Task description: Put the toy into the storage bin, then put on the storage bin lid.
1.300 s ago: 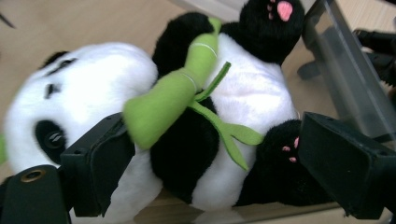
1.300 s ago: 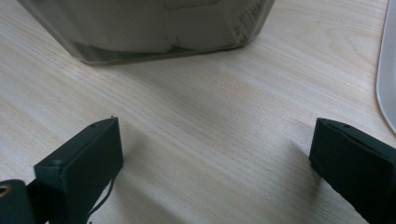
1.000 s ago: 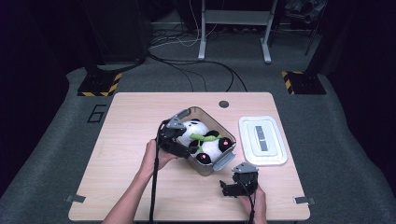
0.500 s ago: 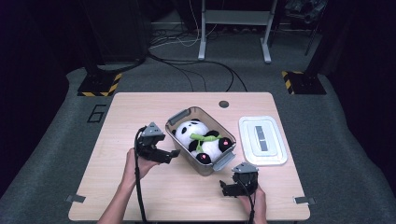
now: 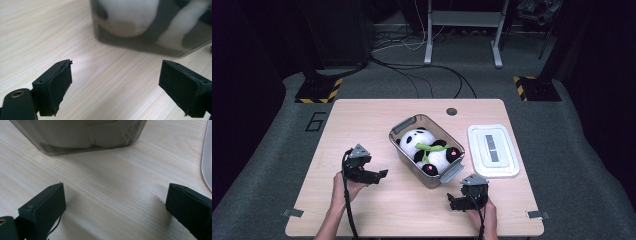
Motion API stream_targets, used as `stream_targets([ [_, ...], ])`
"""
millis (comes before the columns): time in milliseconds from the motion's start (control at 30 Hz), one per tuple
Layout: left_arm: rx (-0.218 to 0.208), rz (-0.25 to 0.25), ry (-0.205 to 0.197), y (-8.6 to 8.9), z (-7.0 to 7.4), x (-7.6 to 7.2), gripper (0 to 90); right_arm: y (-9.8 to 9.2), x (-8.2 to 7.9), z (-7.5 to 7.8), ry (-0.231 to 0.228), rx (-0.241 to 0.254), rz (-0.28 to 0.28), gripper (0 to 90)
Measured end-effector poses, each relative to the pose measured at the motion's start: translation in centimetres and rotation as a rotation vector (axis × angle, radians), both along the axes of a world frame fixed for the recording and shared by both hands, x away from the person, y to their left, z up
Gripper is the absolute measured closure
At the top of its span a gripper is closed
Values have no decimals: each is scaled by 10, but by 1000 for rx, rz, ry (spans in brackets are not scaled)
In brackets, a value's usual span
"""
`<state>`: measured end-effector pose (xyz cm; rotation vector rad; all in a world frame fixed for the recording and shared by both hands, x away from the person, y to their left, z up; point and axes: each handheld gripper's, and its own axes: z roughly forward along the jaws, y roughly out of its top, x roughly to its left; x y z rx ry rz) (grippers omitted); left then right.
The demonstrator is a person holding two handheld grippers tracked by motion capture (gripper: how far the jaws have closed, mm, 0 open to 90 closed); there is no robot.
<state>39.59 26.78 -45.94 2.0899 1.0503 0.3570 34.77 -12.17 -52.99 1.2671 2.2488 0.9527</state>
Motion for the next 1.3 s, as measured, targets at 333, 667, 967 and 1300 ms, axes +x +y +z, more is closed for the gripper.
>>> stream_targets([
  [333, -33, 90, 50, 26, -32, -1, 109, 0, 0, 0, 0, 0, 0, 20],
  [667, -13, 134, 70, 37, -50, -1, 99, 0, 0, 0, 2, 0, -2, 19],
  [967, -4, 181, 22, 41, -67, -5, 55, 0, 0, 0, 4, -6, -4, 7],
  [1300, 81, 155, -35, 34, -70, -8, 48, 0, 1, 0, 6, -8, -12, 0],
])
